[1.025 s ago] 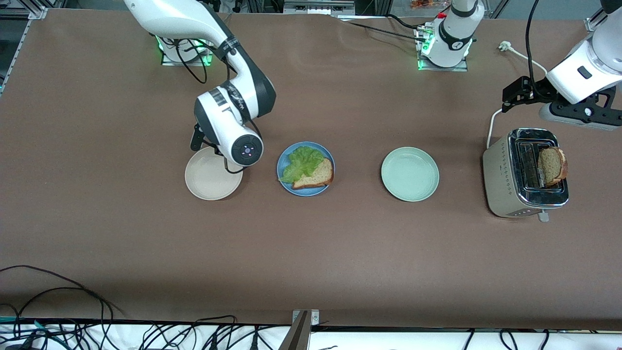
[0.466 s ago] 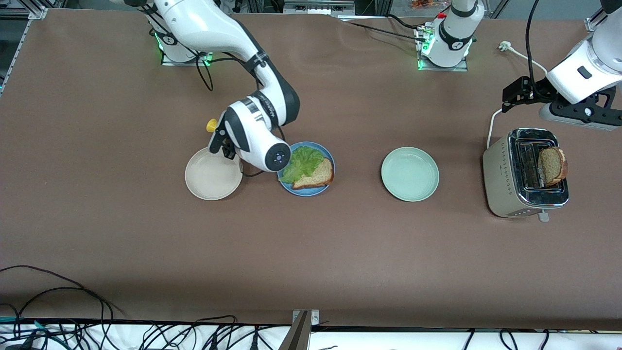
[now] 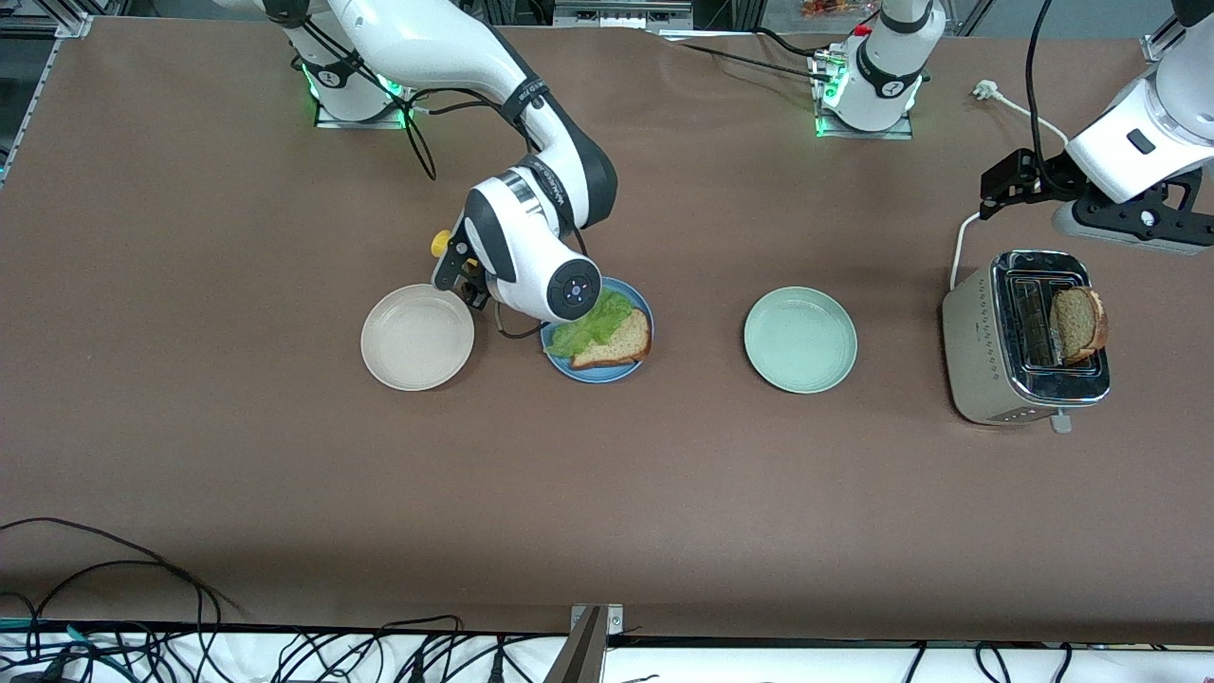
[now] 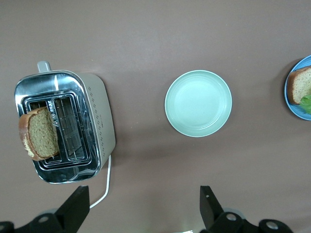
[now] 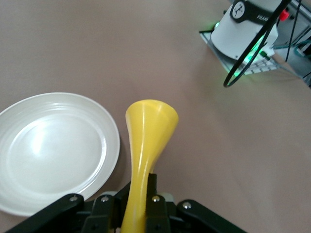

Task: Make sandwich in blue plate with both arms

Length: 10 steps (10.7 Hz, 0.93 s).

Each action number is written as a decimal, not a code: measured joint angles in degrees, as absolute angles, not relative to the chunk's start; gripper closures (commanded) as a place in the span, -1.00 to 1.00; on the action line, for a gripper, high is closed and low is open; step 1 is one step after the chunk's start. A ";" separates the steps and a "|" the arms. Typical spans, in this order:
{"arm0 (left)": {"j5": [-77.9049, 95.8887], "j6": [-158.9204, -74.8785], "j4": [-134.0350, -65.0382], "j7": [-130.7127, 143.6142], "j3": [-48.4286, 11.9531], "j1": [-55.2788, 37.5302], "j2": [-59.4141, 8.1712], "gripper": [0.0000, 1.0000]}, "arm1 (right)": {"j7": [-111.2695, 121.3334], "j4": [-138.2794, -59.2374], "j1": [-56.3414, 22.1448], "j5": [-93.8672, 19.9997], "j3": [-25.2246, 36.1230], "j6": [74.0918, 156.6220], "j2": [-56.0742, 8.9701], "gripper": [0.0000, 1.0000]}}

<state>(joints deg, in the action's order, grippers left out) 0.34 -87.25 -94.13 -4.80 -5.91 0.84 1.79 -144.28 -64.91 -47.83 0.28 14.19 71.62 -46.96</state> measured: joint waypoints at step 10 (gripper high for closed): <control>0.34 -87.26 -94.13 -4.80 -5.91 0.84 1.78 -1.00 | -146.89 -62.62 -49.22 0.06 14.25 83.73 -53.95 1.00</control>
